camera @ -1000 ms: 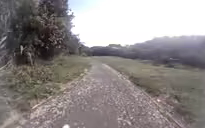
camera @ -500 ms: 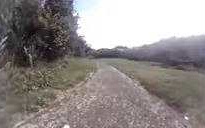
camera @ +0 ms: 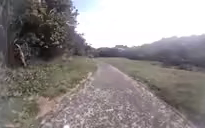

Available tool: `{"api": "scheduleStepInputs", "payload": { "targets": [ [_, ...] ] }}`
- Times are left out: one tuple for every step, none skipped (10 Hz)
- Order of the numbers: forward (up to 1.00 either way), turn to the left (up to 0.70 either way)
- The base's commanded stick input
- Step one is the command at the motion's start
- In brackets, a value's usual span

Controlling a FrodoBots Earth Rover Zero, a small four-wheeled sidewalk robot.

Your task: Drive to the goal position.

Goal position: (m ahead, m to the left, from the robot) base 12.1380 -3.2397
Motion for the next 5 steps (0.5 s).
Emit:
{"api": "scheduleStepInputs", "payload": {
  "targets": [
    [1.0,0.03],
    [1.0,0.03],
    [1.0,0.03],
    [1.0,0.03],
    [1.0,0.03]
  ]
}}
